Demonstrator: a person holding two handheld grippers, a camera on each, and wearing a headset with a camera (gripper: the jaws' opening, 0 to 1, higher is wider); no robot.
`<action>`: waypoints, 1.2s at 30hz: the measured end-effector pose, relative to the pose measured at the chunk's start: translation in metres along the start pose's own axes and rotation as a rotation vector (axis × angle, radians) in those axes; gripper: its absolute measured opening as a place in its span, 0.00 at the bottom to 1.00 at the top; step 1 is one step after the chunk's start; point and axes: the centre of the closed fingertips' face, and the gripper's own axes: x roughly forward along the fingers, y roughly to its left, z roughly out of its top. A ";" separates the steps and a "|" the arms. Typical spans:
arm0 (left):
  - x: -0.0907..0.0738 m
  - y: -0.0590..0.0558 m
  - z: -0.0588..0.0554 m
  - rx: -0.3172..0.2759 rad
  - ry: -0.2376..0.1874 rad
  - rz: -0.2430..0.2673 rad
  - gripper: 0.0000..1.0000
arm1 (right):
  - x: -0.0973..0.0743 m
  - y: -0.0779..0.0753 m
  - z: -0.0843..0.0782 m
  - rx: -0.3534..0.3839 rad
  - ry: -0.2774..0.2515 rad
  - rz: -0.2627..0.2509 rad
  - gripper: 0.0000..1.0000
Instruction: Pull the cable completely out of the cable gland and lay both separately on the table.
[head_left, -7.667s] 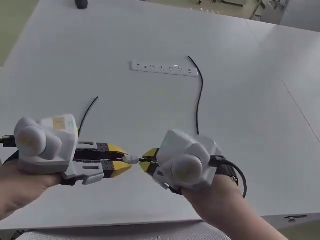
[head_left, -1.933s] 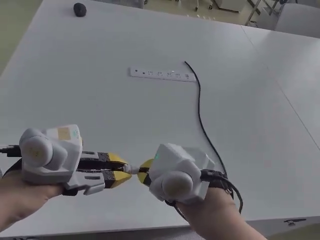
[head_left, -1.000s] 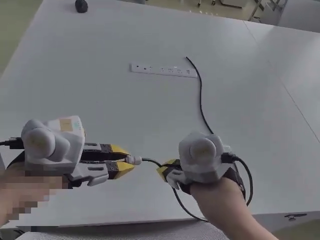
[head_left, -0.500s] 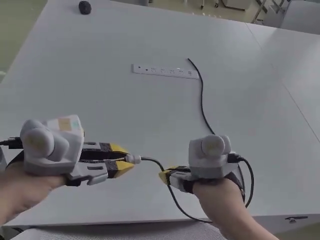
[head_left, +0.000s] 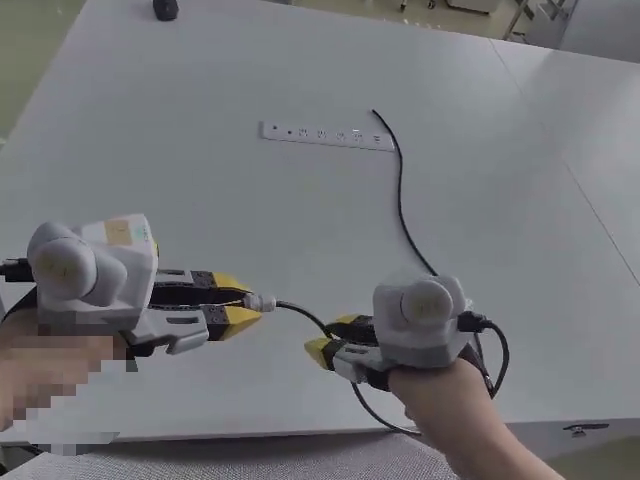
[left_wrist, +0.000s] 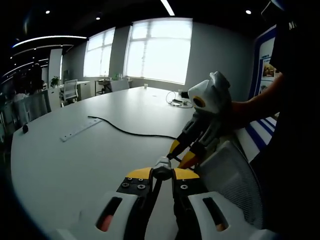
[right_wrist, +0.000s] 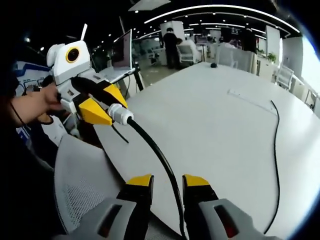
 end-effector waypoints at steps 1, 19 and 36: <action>0.000 0.000 0.000 0.000 0.002 0.000 0.15 | -0.002 0.002 0.005 0.001 -0.017 0.003 0.23; -0.002 -0.003 -0.006 -0.016 0.013 -0.006 0.15 | 0.012 0.039 0.045 -0.538 0.090 0.027 0.17; 0.001 -0.002 -0.003 -0.017 0.008 -0.008 0.15 | 0.009 0.030 0.047 -0.509 0.067 -0.009 0.00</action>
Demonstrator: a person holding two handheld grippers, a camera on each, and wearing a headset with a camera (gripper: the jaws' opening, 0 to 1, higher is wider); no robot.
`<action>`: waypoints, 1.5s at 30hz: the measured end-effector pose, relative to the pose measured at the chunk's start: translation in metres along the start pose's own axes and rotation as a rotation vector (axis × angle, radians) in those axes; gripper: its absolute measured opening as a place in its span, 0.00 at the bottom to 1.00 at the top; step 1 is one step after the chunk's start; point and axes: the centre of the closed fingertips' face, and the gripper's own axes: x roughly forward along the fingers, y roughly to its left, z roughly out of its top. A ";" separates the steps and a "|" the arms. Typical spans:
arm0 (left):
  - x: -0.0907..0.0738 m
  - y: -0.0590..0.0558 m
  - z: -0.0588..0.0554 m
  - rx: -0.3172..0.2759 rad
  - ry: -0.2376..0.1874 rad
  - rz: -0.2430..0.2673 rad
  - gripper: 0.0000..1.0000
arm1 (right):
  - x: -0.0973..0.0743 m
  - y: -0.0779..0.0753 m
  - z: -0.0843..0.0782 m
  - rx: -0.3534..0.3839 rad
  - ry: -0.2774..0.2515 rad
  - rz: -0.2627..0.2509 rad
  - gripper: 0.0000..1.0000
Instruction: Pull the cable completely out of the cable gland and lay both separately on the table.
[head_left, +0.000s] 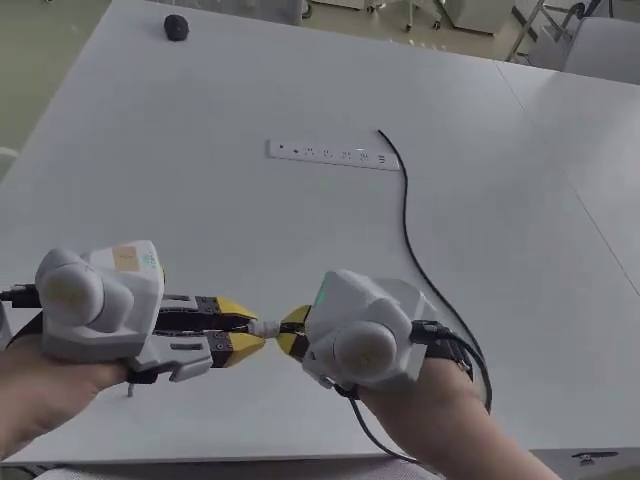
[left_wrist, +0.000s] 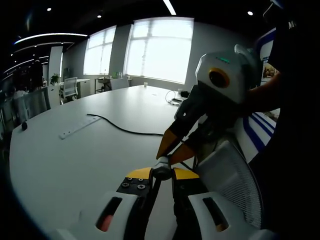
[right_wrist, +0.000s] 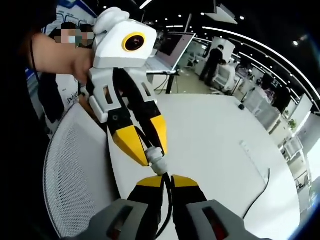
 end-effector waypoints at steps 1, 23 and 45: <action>0.000 0.000 0.000 -0.001 -0.001 -0.001 0.15 | 0.000 0.000 0.000 0.005 -0.002 0.001 0.00; -0.001 0.001 0.004 0.008 -0.002 0.012 0.15 | -0.004 -0.018 -0.047 0.424 -0.018 -0.013 0.00; 0.000 -0.005 0.004 0.011 -0.011 0.030 0.15 | -0.002 -0.027 -0.100 0.787 -0.025 -0.029 0.01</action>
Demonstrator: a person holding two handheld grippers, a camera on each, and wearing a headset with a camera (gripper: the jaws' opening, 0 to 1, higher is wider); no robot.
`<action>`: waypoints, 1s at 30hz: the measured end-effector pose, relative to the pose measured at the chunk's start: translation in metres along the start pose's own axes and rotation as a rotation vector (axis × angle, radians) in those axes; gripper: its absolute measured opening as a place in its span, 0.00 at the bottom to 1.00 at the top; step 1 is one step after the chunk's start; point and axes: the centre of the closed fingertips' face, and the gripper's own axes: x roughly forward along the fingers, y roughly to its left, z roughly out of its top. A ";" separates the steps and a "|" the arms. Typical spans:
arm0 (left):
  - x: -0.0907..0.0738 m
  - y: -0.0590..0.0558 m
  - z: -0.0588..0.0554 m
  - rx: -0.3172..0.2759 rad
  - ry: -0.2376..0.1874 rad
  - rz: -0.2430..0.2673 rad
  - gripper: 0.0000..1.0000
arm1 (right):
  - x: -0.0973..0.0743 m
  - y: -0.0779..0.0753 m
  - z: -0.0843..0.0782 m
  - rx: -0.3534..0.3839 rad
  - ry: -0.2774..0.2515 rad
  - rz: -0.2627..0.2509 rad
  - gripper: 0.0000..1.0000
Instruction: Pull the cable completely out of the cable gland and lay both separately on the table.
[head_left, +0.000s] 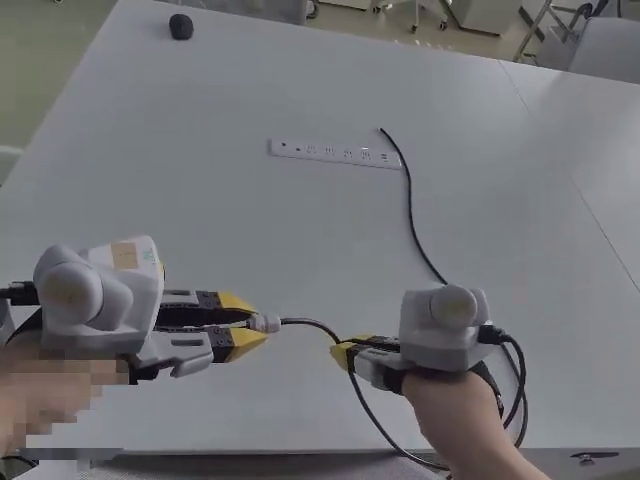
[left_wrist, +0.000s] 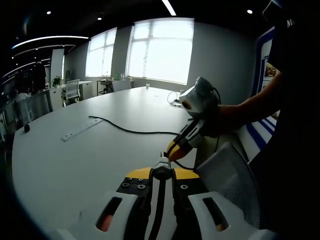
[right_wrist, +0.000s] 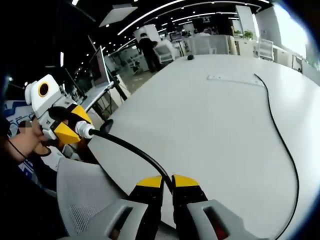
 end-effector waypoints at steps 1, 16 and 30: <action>0.000 0.001 0.000 -0.002 0.001 0.003 0.15 | 0.000 0.000 0.001 -0.030 -0.006 0.004 0.02; 0.000 0.006 0.000 -0.009 0.000 0.002 0.15 | -0.002 0.039 0.019 -0.326 -0.033 0.062 0.25; -0.001 0.008 -0.001 -0.014 0.003 -0.010 0.15 | -0.003 0.089 0.051 -0.817 -0.005 0.059 0.14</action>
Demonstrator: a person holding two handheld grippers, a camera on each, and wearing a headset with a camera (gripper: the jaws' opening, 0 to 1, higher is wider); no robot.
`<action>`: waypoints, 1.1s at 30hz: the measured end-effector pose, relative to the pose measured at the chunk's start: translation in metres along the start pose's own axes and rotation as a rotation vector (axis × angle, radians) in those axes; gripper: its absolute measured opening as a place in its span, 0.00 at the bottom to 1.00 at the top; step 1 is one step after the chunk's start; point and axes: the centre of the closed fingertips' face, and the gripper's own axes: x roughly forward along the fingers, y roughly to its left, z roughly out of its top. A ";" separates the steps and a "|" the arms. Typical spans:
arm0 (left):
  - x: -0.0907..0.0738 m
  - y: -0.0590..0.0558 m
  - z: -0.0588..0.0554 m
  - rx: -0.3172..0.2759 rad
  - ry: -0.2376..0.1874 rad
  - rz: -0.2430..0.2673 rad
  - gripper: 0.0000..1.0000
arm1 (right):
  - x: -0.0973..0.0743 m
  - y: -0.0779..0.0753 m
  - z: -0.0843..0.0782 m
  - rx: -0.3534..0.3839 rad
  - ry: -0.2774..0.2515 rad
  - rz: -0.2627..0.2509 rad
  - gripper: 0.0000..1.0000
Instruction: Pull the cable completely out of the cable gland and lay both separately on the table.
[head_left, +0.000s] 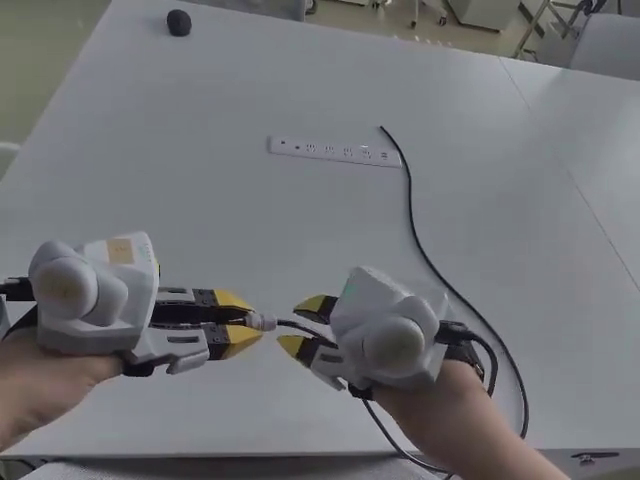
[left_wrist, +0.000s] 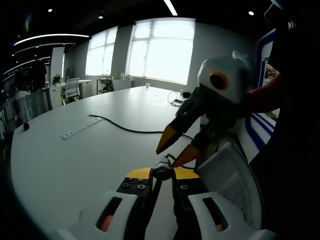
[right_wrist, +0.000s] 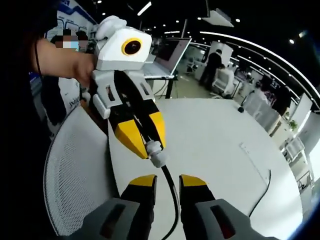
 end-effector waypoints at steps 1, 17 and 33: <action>0.000 0.000 0.000 -0.001 -0.001 -0.001 0.15 | 0.001 0.000 0.000 -0.006 0.004 0.001 0.13; 0.002 0.002 0.000 -0.010 -0.002 -0.010 0.15 | 0.003 -0.001 0.005 -0.064 -0.006 0.006 0.01; 0.003 0.000 0.000 0.001 0.000 -0.013 0.15 | 0.002 -0.004 -0.011 0.093 0.006 0.006 0.00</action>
